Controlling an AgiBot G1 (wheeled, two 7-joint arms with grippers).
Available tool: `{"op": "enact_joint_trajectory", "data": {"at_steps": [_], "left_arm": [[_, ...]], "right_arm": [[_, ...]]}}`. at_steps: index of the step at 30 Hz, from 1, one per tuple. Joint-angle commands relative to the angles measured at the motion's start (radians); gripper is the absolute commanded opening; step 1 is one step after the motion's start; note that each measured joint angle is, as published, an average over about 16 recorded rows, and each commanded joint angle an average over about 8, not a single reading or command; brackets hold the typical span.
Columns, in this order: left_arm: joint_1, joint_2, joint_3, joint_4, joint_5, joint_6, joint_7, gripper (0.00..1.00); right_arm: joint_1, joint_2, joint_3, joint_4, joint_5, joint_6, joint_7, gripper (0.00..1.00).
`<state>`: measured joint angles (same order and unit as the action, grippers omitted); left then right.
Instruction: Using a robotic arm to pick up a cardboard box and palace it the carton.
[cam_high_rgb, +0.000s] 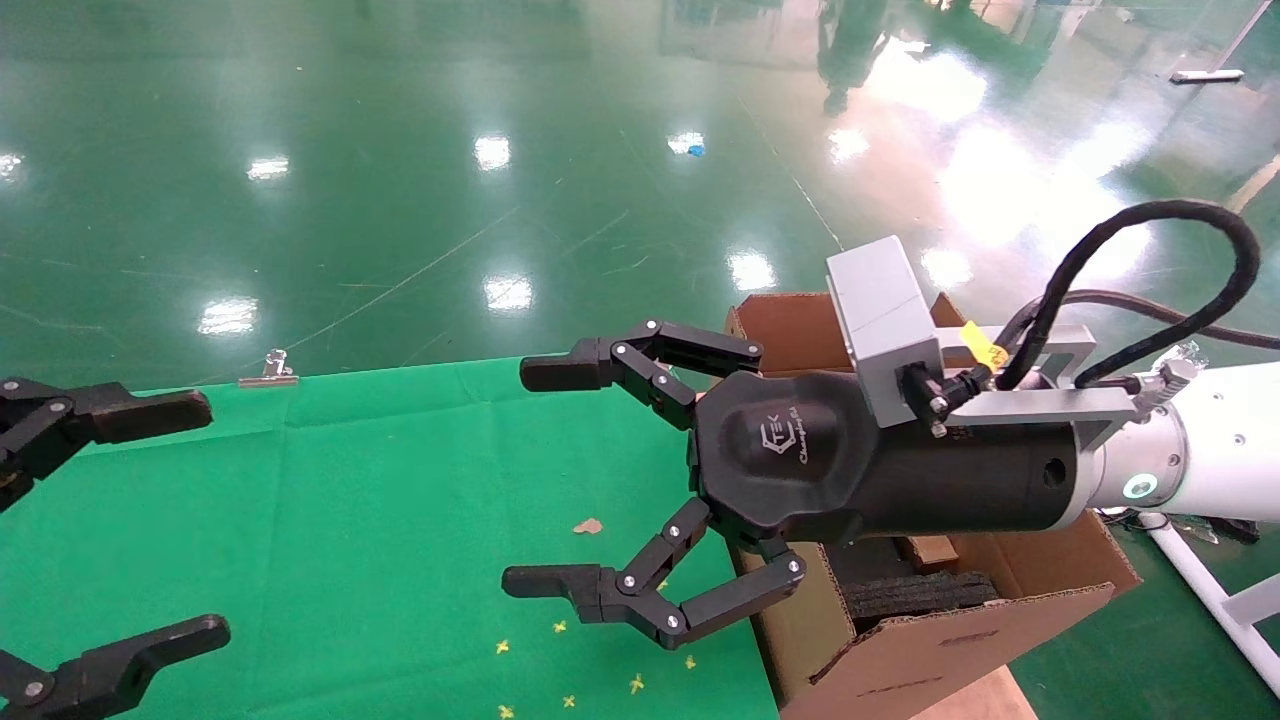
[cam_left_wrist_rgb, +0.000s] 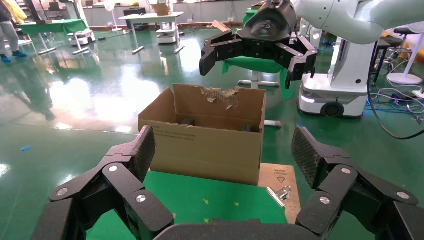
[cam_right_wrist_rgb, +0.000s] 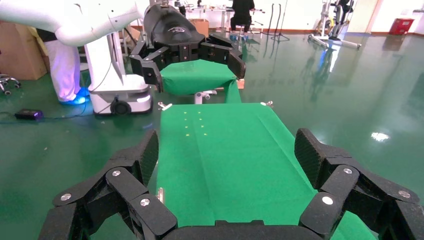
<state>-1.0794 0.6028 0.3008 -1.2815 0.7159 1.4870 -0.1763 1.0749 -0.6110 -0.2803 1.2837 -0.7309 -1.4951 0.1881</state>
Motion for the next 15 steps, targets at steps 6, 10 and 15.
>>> {"op": "enact_joint_trajectory", "data": {"at_steps": [6, 10, 15], "left_arm": [[0.0, 0.0, 0.0, 0.0, 0.0, 0.0, 0.0, 1.0], [0.0, 0.0, 0.0, 0.0, 0.0, 0.0, 0.0, 1.0], [0.0, 0.0, 0.0, 0.0, 0.0, 0.0, 0.0, 1.0]], "right_arm": [[0.0, 0.0, 0.0, 0.0, 0.0, 0.0, 0.0, 1.0], [0.0, 0.0, 0.0, 0.0, 0.0, 0.0, 0.0, 1.0], [0.0, 0.0, 0.0, 0.0, 0.0, 0.0, 0.0, 1.0]]}}
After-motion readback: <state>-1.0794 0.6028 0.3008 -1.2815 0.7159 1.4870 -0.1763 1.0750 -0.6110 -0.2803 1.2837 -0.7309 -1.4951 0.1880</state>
